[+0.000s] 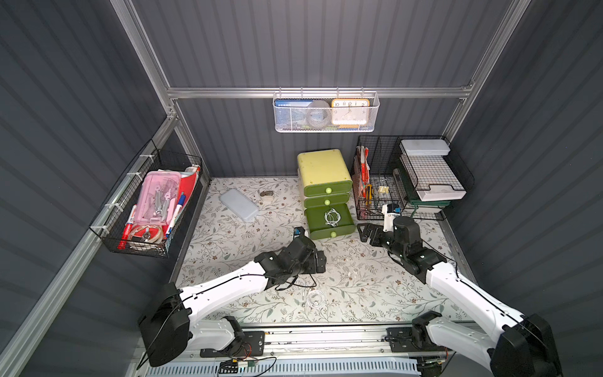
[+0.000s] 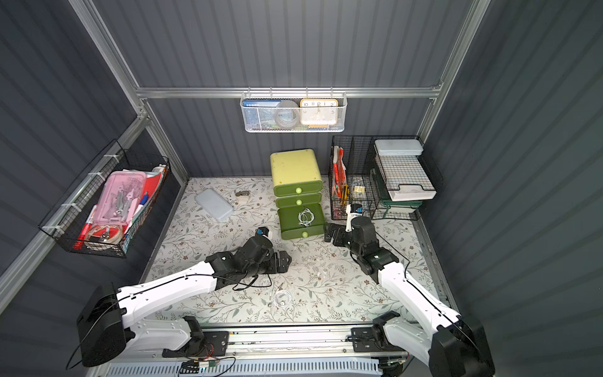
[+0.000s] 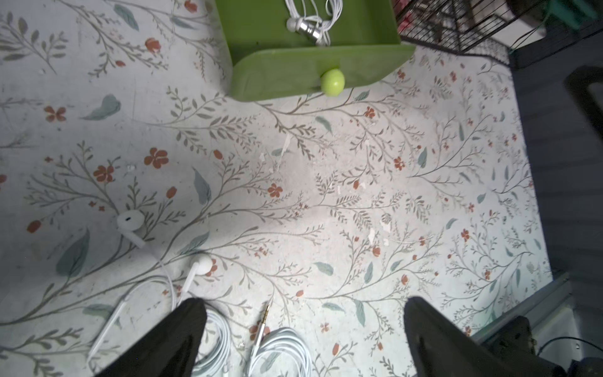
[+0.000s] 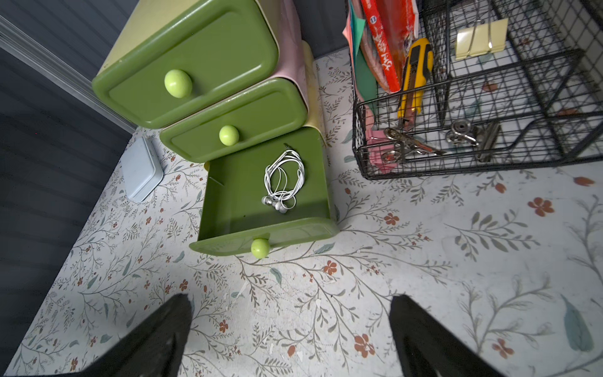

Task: Place the wired earphones into the drawer by color
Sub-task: Pick up the wired earphones from the center of the board.

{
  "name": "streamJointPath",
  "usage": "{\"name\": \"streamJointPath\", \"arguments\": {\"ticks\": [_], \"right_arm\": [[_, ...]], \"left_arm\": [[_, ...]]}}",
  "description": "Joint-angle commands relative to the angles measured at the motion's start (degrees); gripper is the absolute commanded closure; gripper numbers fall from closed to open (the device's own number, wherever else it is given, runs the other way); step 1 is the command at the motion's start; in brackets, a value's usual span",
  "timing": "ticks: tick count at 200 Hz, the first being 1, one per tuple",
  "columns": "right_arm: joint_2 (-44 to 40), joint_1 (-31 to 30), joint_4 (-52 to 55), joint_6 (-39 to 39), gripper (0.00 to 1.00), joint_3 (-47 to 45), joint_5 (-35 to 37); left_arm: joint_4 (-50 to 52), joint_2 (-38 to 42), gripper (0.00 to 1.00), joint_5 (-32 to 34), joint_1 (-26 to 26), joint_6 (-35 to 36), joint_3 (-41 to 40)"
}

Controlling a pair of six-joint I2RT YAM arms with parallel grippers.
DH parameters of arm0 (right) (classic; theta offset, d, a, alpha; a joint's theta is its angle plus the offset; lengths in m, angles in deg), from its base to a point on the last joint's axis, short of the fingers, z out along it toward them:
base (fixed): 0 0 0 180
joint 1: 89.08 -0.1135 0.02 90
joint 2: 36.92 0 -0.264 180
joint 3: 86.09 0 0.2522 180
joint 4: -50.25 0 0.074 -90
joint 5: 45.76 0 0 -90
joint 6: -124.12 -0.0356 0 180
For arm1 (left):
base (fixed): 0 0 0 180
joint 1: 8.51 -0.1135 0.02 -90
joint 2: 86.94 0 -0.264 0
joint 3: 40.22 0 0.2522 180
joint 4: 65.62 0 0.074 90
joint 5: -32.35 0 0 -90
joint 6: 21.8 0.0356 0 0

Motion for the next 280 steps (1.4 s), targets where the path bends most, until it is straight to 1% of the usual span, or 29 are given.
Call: {"name": "streamJointPath", "arguments": {"ticks": [1,14,49,67,95,143,180,236,280], "right_arm": [[-0.44,0.23,-3.61,-0.99,0.04,-2.23,1.39],[-0.52,0.17,-4.5,-1.34,0.05,-2.75,1.53],[-0.48,0.17,-4.42,-1.14,0.06,-2.94,2.33],[-0.7,0.17,-4.41,-1.02,0.07,-3.13,2.43],[-0.79,0.17,-5.23,-1.02,0.08,-3.67,2.44],[-0.35,0.17,-5.82,-1.45,0.08,-3.85,2.13],[-0.74,0.17,-5.83,-1.43,0.08,-3.91,2.11],[-1.65,0.17,-5.82,-1.59,0.08,-4.04,2.11],[-2.37,0.17,-5.73,-1.76,0.08,-4.28,2.46]], "left_arm": [[5.47,-1.93,0.02,1.6,1.02,-1.79,1.76],[6.92,-3.77,0.02,1.75,1.47,-1.45,2.51],[10.48,-9.75,0.06,1.37,2.97,-0.05,4.5],[12.25,-11.53,0.07,1.6,3.5,-0.03,4.88],[13.39,-11.03,0.09,1.95,3.68,-0.06,3.76],[14.75,-10.87,0.12,-1.38,3.55,-1.63,1.05],[14.52,-9.05,0.14,-0.53,3.36,-3.18,0.27],[18.0,-12.23,0.2,3.28,3.12,-6.77,3.55],[14.78,-15.67,0.24,1.7,3.08,-5.19,5.7]]}}
